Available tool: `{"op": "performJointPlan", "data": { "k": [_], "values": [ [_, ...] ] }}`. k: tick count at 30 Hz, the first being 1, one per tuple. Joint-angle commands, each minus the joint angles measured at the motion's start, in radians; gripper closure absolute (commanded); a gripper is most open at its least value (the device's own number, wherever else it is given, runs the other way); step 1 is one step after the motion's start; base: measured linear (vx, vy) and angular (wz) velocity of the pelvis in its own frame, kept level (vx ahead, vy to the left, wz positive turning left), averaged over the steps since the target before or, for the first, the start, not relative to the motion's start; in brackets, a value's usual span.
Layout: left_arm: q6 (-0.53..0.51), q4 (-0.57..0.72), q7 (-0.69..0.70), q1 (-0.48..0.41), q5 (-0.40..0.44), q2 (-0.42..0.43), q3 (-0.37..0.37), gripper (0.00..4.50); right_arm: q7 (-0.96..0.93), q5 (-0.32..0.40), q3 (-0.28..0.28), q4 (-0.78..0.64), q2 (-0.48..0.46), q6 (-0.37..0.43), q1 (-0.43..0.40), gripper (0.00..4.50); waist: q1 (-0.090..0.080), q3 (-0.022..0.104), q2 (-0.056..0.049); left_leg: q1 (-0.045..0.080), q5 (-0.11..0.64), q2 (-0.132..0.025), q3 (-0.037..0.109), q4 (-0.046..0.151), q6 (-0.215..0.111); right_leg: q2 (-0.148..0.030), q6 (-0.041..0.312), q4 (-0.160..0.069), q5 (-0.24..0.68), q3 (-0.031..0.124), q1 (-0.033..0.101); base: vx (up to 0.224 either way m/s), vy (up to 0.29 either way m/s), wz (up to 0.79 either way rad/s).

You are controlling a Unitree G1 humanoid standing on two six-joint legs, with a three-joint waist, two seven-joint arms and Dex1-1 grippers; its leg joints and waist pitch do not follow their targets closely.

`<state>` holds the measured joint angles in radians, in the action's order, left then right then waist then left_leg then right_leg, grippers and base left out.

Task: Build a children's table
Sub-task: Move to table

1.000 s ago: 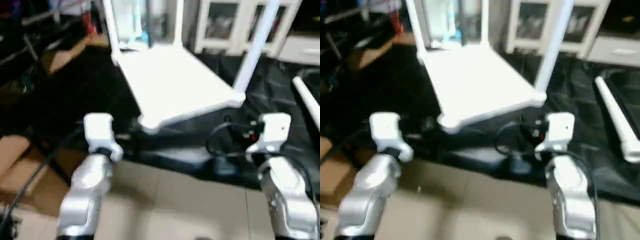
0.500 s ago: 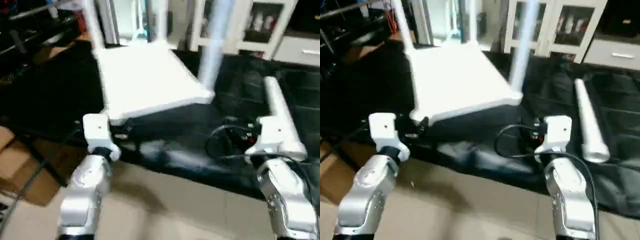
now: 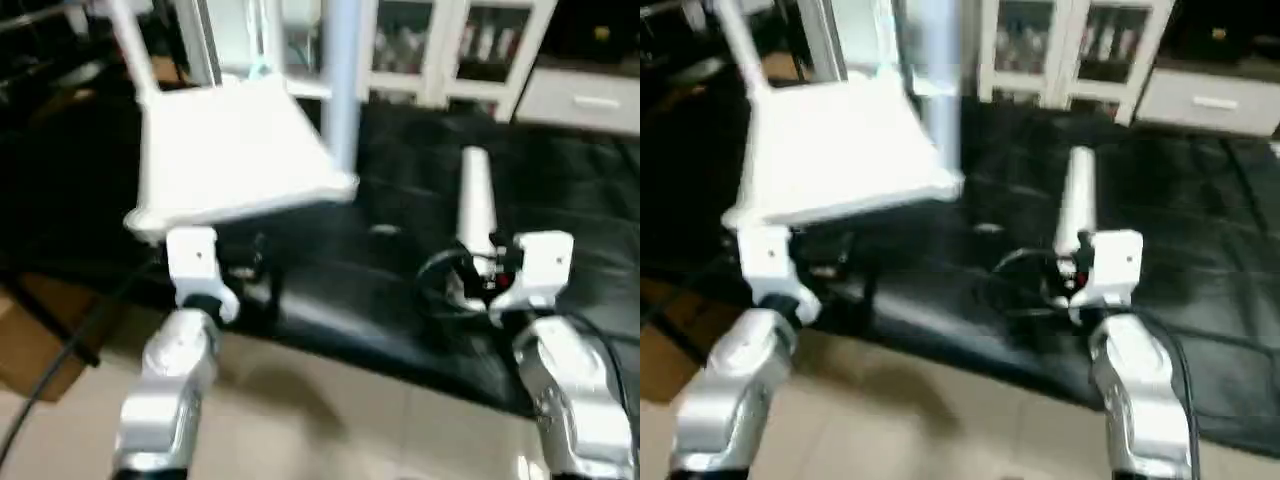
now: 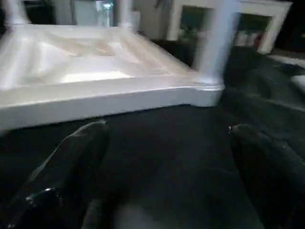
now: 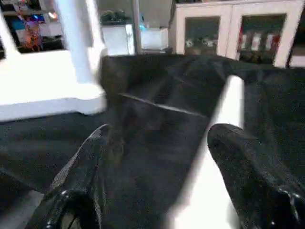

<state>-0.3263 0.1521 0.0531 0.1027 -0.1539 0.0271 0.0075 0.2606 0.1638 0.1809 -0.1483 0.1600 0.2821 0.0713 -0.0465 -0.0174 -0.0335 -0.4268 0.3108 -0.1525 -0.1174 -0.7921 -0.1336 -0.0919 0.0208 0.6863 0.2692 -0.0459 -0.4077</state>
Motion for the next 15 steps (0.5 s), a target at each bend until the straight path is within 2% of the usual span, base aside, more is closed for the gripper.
{"op": "performJointPlan", "data": {
  "k": [1,2,3,4,5,6,7,8,9,10,11,12,13,14,15],
  "values": [
    [-0.001,0.012,-0.001,0.007,0.002,0.013,0.000,0.06,-0.002,0.002,0.001,-0.017,-0.005,0.005,0.011,1.26,0.008,0.045,0.045,-0.023,0.132,0.075,-0.043,-0.056,0.028,-0.091,0.477,-0.172,-0.050,0.042,0.075,-0.064,-0.314,0.03],
    [0.014,0.015,0.009,0.017,0.005,0.009,-0.008,0.06,-0.005,0.014,-0.003,-0.023,0.008,0.029,0.036,1.26,-0.004,0.042,0.094,0.002,0.176,0.075,-0.052,-0.037,0.039,-0.086,0.381,-0.200,0.119,0.046,0.073,-0.066,-0.257,0.00],
    [0.032,0.031,0.027,0.025,0.001,0.005,-0.019,0.06,-0.004,0.031,-0.004,-0.045,0.021,0.076,0.072,1.26,-0.004,0.033,0.025,0.025,0.175,0.043,-0.017,0.020,0.040,-0.112,0.232,-0.222,0.379,0.057,0.091,-0.066,-0.257,0.00],
    [0.043,0.038,0.036,0.028,-0.002,0.005,-0.023,0.06,-0.004,0.030,-0.010,-0.054,0.030,0.099,0.092,1.26,-0.018,0.020,0.003,0.076,0.213,0.036,-0.020,0.063,0.027,-0.057,0.079,-0.268,0.531,0.077,0.053,-0.095,-0.249,0.03],
    [0.046,0.039,0.036,0.029,-0.001,0.007,-0.022,0.06,0.000,0.024,-0.020,-0.055,0.034,0.100,0.099,1.26,-0.040,0.018,-0.022,0.094,0.216,-0.117,0.099,0.215,-0.011,-0.022,-0.125,-0.207,0.515,-0.017,0.082,-0.097,-0.227,-0.12],
    [0.046,0.039,0.036,0.029,0.000,0.007,-0.021,0.06,0.000,0.023,-0.020,-0.055,0.034,0.100,0.099,1.26,-0.049,0.012,-0.039,0.127,0.319,-0.232,0.190,0.290,-0.038,-0.005,-0.167,-0.081,0.422,-0.031,0.041,-0.097,-0.227,-0.12],
    [0.044,0.040,0.030,0.027,0.001,0.007,-0.016,0.06,0.002,0.022,-0.026,-0.058,0.032,0.101,0.099,1.26,-0.062,0.025,-0.033,0.187,0.446,-0.208,0.153,0.305,-0.023,-0.001,-0.106,0.025,0.170,-0.036,-0.005,-0.037,-0.166,-0.07],
    [0.046,0.041,0.021,0.026,-0.002,0.002,-0.003,0.06,0.006,0.025,-0.035,-0.064,0.029,0.105,0.101,1.26,-0.072,0.004,-0.004,0.181,0.433,-0.156,0.107,0.318,-0.086,-0.006,-0.047,0.035,0.015,-0.020,-0.007,0.005,-0.163,0.13],
    [0.046,0.041,0.020,0.025,-0.002,0.001,-0.002,0.06,0.006,0.026,-0.036,-0.065,0.029,0.106,0.101,1.26,-0.076,0.006,0.004,0.181,0.399,-0.120,0.084,0.309,-0.103,-0.015,-0.035,0.003,-0.023,-0.015,0.000,0.005,-0.163,0.13],
    [0.044,0.042,0.012,0.025,0.000,0.006,0.005,0.06,0.019,0.038,-0.044,-0.072,0.024,0.106,0.102,1.26,-0.078,0.017,0.044,0.140,0.275,-0.032,0.046,0.253,-0.091,-0.051,-0.037,-0.107,-0.038,0.025,0.048,0.010,-0.181,0.01],
    [0.046,0.042,0.012,0.025,0.001,0.009,0.005,0.06,0.023,0.039,-0.046,-0.073,0.023,0.105,0.102,1.26,-0.055,0.037,0.062,0.028,0.081,0.014,0.023,0.168,-0.043,-0.146,-0.065,-0.151,0.010,0.100,0.151,-0.024,-0.208,-0.20],
    [0.047,0.042,0.013,0.025,0.001,0.010,0.005,0.06,0.024,0.039,-0.047,-0.074,0.023,0.105,0.102,1.26,-0.029,0.045,0.054,0.020,-0.030,0.010,0.033,0.146,-0.012,-0.173,-0.056,-0.149,-0.052,0.116,0.160,-0.024,-0.208,-0.20],
    [0.050,0.043,0.016,0.024,0.000,0.011,0.006,0.06,0.026,0.044,-0.048,-0.076,0.023,0.108,0.102,1.26,-0.029,0.055,0.060,0.029,-0.308,0.003,0.045,0.178,0.020,-0.094,-0.003,-0.084,-0.570,0.081,0.135,-0.008,-0.208,-0.11],
    [0.049,0.044,0.017,0.023,-0.001,0.011,0.009,0.06,0.025,0.047,-0.050,-0.078,0.025,0.116,0.103,1.26,-0.031,0.057,0.063,0.027,-0.362,0.012,0.041,0.178,0.031,-0.070,0.006,-0.075,-0.698,0.068,0.136,0.030,-0.143,-0.04],
    [0.049,0.047,0.018,0.022,-0.002,0.011,0.010,0.06,0.025,0.048,-0.052,-0.079,0.027,0.121,0.103,1.26,-0.025,0.056,0.055,0.032,-0.357,0.018,0.036,0.185,0.055,-0.049,0.028,-0.073,-0.800,0.057,0.136,0.030,-0.143,-0.04]
  ]
}}
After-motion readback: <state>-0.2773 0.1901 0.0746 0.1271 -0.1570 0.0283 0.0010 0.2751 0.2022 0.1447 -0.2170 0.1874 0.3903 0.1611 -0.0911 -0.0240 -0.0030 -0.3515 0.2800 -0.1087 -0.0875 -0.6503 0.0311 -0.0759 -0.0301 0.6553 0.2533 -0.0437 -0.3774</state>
